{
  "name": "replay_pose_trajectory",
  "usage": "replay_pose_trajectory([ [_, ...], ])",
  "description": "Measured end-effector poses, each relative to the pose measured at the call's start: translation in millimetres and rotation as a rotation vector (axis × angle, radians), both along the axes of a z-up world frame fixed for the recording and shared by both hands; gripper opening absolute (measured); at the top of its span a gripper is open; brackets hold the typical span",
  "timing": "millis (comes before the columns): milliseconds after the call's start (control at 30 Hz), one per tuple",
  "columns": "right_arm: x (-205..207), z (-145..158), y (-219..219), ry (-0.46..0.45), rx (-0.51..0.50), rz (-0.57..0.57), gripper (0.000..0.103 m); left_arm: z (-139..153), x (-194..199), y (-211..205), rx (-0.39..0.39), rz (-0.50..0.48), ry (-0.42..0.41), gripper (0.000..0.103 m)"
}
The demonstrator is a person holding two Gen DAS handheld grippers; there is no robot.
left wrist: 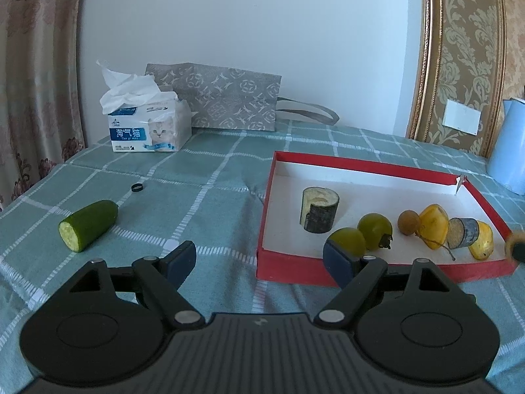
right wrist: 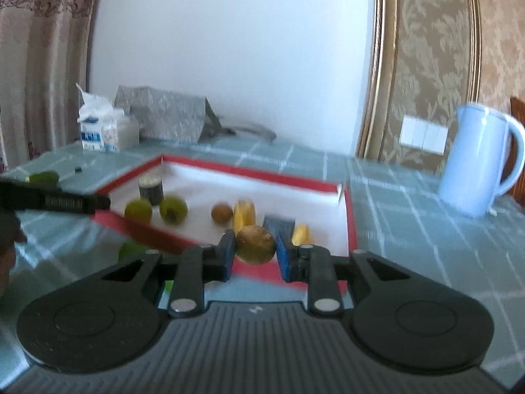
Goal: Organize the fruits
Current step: 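Lower the brown fruit into the tray and open the right gripper, then move the left tool to a green cucumber chunk beside the tray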
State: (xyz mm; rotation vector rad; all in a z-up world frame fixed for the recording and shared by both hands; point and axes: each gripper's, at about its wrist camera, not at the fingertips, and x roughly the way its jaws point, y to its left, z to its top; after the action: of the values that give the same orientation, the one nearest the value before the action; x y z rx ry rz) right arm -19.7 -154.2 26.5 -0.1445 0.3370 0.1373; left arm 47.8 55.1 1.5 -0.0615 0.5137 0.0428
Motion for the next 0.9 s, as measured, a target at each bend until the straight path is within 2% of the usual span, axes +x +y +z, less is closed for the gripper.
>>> replay_pose_trajectory([
  [100,21,6,10,-0.002,-0.035,0.004,0.025,0,0,0,-0.003,0.001,0.002,0.086],
  [300,67,-7,26,0.082,-0.058,0.013,0.025,0,1,1,-0.010,0.004,0.005,0.088],
  [467,78,-19,30,0.115,-0.061,0.020,0.027,-1,2,1,-0.017,-0.008,0.012,0.091],
  [500,77,-19,30,0.109,-0.056,0.019,0.030,-1,3,1,-0.018,-0.009,0.012,0.092],
  [533,76,-19,29,0.100,-0.051,0.015,0.044,-1,3,1,-0.018,-0.010,0.013,0.092],
  [567,75,-18,29,0.086,-0.047,0.008,0.053,-1,3,0,-0.018,-0.011,0.014,0.094],
  [633,68,-16,27,0.060,-0.059,-0.011,0.053,-2,3,1,-0.020,-0.013,0.016,0.094],
  [700,57,-12,21,0.042,-0.055,-0.036,0.062,-2,3,1,-0.030,-0.021,0.020,0.094],
  [733,51,-11,17,0.042,-0.040,-0.047,0.079,-2,3,2,-0.036,-0.025,0.023,0.094],
  [767,46,-9,12,0.045,-0.025,-0.057,0.092,-2,3,2,-0.040,-0.029,0.025,0.094],
  [900,20,-6,-8,0.029,0.049,-0.080,0.103,-2,1,0,-0.048,-0.058,0.028,0.094],
])
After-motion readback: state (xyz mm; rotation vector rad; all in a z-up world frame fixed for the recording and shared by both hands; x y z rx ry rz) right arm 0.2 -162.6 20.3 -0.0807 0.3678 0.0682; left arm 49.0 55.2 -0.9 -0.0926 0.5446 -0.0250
